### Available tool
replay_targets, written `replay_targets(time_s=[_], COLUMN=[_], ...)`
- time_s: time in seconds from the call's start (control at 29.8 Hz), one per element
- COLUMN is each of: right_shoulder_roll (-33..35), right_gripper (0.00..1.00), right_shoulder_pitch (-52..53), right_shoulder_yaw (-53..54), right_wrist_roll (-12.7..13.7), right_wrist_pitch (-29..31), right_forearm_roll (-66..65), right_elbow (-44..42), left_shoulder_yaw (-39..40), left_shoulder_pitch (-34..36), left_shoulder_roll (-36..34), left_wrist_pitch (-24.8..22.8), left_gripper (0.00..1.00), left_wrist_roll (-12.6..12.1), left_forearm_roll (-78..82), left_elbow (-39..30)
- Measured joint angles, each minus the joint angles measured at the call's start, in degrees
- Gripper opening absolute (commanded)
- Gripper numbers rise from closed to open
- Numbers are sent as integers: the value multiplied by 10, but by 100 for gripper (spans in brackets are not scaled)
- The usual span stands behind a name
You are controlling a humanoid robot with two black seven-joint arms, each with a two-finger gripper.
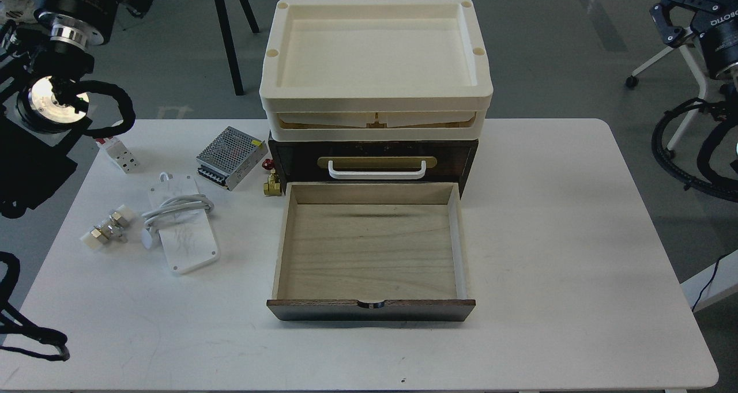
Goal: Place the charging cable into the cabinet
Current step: 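Move the left gripper down toward the white charger and cable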
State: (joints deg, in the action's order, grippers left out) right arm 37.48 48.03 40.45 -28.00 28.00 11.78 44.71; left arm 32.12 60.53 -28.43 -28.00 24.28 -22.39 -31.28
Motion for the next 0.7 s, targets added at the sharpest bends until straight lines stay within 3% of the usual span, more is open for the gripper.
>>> replay_targets(time_s=[0.37, 0.5, 0.6, 0.7], right_shoulder_roll=[4, 9, 23, 31], right_gripper=[100, 100, 100, 100], right_shoulder_pitch=[-16, -17, -27, -41], right_shoulder_yaw=[36, 42, 43, 44], right_wrist_roll=[0, 0, 0, 0], right_wrist_pitch=[0, 0, 0, 0], right_forearm_roll=[4, 5, 5, 5], right_elbow=[7, 17, 21, 21], left_shoulder_yaw=[55, 83, 114, 120], left_shoulder_pitch=[-22, -32, -49, -77], left_shoulder_roll=[41, 69, 59, -6], left_wrist_pitch=[0, 0, 0, 0], left_gripper=[100, 100, 100, 100], left_wrist_roll=[1, 29, 36, 37], left_forearm_roll=[-4, -4, -3, 13], left_elbow=[0, -16, -92, -252])
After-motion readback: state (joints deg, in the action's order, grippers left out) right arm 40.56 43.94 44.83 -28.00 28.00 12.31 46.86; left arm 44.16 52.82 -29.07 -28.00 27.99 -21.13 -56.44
